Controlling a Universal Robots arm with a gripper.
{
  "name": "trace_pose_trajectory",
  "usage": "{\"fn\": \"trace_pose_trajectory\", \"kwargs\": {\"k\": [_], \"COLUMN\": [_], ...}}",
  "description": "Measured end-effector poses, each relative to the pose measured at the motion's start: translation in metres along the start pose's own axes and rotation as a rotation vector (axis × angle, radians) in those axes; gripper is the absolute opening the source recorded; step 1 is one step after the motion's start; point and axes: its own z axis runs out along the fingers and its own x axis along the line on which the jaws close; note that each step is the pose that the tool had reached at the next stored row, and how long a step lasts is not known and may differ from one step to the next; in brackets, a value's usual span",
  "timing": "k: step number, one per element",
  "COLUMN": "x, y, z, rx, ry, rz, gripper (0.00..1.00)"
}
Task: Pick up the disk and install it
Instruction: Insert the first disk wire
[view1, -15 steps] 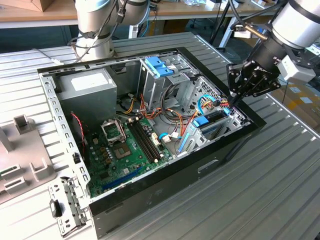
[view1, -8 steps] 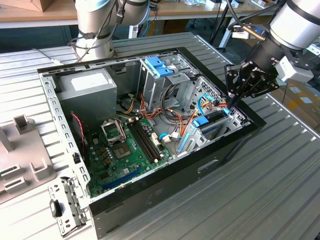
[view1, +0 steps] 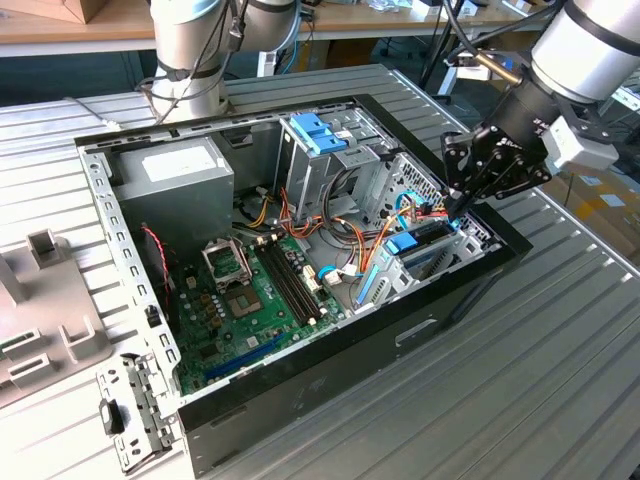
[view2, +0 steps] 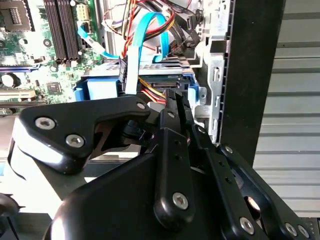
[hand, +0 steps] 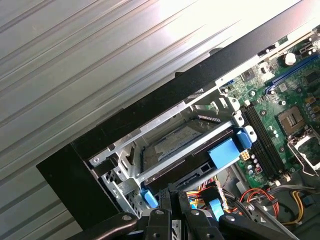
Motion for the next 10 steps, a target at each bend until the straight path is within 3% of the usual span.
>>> {"fn": "trace_pose_trajectory", "kwargs": {"k": [5, 10], "x": [-0.0089, -0.0104], "y": [0.0058, 0.0067], "z": [0.0015, 0.0016], "rx": [0.0002, 0.0001], "ry": [-0.0001, 0.0], "rz": [0.0, 0.0], "gripper": [0.17, 0.17]}}
